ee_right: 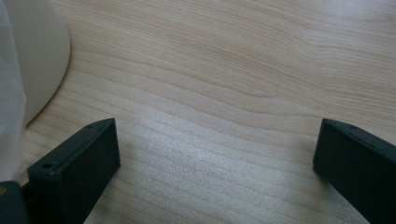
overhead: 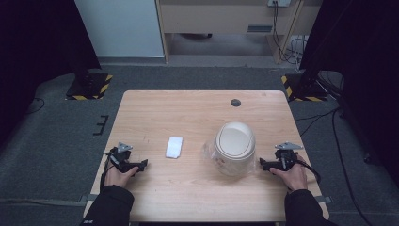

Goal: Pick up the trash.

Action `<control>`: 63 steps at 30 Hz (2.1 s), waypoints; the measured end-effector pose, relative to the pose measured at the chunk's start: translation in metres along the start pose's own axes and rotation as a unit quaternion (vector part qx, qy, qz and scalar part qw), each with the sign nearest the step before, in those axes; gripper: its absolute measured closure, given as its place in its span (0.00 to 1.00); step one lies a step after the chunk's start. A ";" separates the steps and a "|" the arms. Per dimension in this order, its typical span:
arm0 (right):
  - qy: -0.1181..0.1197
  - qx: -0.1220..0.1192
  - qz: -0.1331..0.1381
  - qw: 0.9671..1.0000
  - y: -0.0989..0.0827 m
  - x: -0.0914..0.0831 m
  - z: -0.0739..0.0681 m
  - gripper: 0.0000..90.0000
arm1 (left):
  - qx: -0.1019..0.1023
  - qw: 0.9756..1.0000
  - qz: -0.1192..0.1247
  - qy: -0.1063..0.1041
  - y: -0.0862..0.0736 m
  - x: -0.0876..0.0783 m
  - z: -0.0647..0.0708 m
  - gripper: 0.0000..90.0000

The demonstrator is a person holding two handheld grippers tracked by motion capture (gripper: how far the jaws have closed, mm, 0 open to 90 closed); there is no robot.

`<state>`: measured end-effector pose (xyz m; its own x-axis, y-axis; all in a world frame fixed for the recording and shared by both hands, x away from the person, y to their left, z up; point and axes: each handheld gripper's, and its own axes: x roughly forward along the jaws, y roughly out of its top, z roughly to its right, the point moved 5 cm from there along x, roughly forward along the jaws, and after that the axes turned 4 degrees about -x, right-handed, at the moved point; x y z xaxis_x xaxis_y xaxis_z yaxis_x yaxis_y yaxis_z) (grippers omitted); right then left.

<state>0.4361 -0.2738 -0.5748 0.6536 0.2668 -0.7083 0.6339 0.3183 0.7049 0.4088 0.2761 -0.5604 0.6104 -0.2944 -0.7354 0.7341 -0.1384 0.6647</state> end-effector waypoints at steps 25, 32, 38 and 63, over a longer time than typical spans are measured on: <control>0.011 -0.013 0.001 1.000 -0.001 -0.001 0.004 0.01 | 0.006 0.980 0.185 -0.075 0.054 -0.051 0.065 0.20; 0.011 -0.013 0.001 1.000 -0.001 -0.001 0.004 0.01 | 0.006 0.973 0.207 -0.103 0.066 -0.058 0.086 0.20; 0.011 -0.013 0.001 1.000 -0.001 -0.001 0.004 0.01 | 0.027 0.966 0.217 -0.135 0.081 -0.063 0.120 0.20; 0.011 -0.013 0.002 1.000 -0.001 -0.001 0.003 0.01 | 0.082 0.952 0.213 -0.203 0.126 -0.054 0.213 0.20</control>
<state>0.4366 -0.2773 -0.5749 0.6458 0.2882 -0.7070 0.6209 0.3406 0.7060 0.4051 0.0730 -0.4094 0.6529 -0.6935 -0.3046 0.3680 -0.0611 0.9278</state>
